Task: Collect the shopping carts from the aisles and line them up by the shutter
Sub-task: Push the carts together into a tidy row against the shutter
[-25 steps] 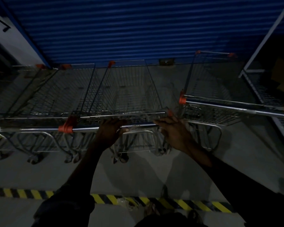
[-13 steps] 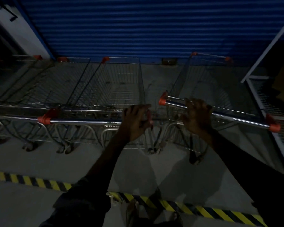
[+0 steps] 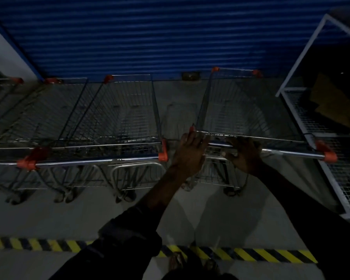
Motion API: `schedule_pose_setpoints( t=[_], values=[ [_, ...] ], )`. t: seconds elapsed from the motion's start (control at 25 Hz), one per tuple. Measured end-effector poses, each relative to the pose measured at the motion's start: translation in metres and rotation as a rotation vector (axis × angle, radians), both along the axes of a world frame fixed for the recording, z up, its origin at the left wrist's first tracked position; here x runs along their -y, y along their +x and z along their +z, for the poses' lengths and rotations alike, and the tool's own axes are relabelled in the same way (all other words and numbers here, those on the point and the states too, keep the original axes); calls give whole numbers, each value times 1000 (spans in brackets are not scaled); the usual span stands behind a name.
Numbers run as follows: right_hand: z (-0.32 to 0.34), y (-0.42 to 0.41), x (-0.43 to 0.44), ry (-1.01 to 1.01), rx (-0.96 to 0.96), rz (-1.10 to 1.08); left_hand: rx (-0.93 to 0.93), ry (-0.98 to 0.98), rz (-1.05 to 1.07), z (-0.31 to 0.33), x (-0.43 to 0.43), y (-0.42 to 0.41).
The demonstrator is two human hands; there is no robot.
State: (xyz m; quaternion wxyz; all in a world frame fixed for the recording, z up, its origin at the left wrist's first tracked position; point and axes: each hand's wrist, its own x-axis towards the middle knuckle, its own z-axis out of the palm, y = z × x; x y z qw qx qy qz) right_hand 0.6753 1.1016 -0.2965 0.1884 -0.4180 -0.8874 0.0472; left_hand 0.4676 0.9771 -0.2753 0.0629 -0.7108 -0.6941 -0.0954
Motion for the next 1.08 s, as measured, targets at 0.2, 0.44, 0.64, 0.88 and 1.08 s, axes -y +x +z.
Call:
schedule_pose_setpoints(
  t=[0.2, 0.44, 0.64, 0.88, 1.08],
  values=[
    [-3, 16, 15, -63, -49, -25, -4, 82, 10, -10, -4, 17],
    [0, 35, 31, -67, -75, 5, -29, 198, 63, -14, 5, 36],
    [9, 38, 34, -123, -60, 55, -98, 235, 65, -6, 18, 45],
    [13, 21, 28, -187, -95, 154, -149, 217, 82, 2, 26, 27],
    [20, -8, 29, -248, -31, 230, -234, 96, 162, 7, 53, -15]
  ],
)
